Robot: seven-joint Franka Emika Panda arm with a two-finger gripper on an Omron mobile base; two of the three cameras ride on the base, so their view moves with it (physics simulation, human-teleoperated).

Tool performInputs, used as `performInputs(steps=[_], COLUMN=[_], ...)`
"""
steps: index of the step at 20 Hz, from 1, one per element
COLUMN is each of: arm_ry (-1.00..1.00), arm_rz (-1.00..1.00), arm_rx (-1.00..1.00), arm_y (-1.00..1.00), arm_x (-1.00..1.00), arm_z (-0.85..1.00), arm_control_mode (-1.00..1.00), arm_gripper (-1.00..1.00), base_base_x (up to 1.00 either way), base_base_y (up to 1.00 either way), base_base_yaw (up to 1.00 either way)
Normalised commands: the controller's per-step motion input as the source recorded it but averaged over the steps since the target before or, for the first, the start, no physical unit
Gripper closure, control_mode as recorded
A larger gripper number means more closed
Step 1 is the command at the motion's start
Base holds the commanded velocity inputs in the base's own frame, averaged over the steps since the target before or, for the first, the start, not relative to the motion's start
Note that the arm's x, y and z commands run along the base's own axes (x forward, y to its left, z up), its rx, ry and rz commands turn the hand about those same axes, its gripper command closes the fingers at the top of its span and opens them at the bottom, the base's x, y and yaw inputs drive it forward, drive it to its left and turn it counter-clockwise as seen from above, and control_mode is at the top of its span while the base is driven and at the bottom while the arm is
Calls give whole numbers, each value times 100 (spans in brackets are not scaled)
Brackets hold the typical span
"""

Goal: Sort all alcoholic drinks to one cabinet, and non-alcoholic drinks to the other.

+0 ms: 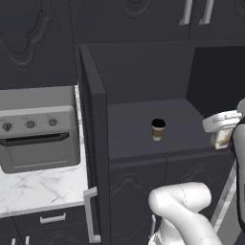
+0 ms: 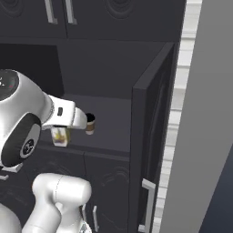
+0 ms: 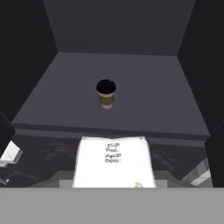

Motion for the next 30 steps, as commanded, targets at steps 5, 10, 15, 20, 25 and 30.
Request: performInputs(steps=[5,10,15,20,25,30], arm_ry=[0,-2,-5,0,0,0], arm_rz=[1,0,0,0,0,0], arm_rx=[-5,-10,-1,0,0,0], arm_y=[-27,-11,-18,-10,-3,-18], arm_x=[72,77,61,68,68,45], arm_z=[-42,-52,-37,-31,-45,-53], arm_control_mode=[-100,-100,-100,-100,-100,-100], arm_gripper=[100,100,100,100,100,100], base_base_x=[0,0,0,0,0,0], base_base_y=[0,0,0,0,0,0], base_base_yaw=[0,0,0,0,0,0])
